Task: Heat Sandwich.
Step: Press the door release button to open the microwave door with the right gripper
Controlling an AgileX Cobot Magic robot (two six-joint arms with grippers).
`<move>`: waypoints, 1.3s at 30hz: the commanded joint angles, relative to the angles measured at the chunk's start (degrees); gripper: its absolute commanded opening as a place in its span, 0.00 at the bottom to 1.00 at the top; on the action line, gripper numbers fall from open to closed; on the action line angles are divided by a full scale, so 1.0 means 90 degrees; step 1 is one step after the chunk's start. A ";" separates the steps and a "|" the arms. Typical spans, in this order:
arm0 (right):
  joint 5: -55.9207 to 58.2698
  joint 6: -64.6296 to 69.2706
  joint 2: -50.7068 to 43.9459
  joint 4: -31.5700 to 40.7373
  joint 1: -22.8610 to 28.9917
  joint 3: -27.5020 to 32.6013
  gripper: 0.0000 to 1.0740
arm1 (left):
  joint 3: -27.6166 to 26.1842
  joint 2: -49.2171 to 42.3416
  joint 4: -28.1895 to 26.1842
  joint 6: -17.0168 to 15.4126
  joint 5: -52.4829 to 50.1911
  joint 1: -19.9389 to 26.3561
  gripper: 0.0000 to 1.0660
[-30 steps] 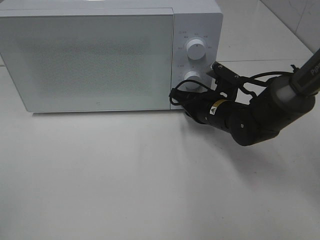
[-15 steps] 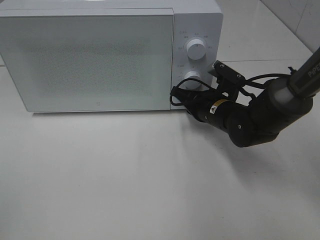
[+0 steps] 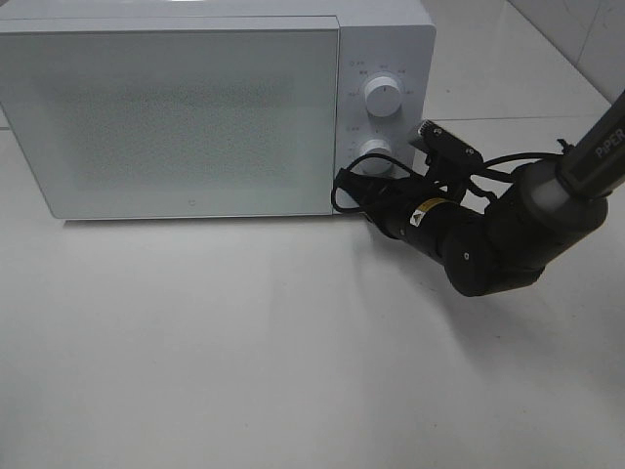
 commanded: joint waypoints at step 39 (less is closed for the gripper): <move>-0.1426 -0.0134 0.0178 0.0554 -0.0229 -0.0987 0.02 | 0.0013 -0.0108 -0.0025 0.0000 -0.0038 0.0006 0.72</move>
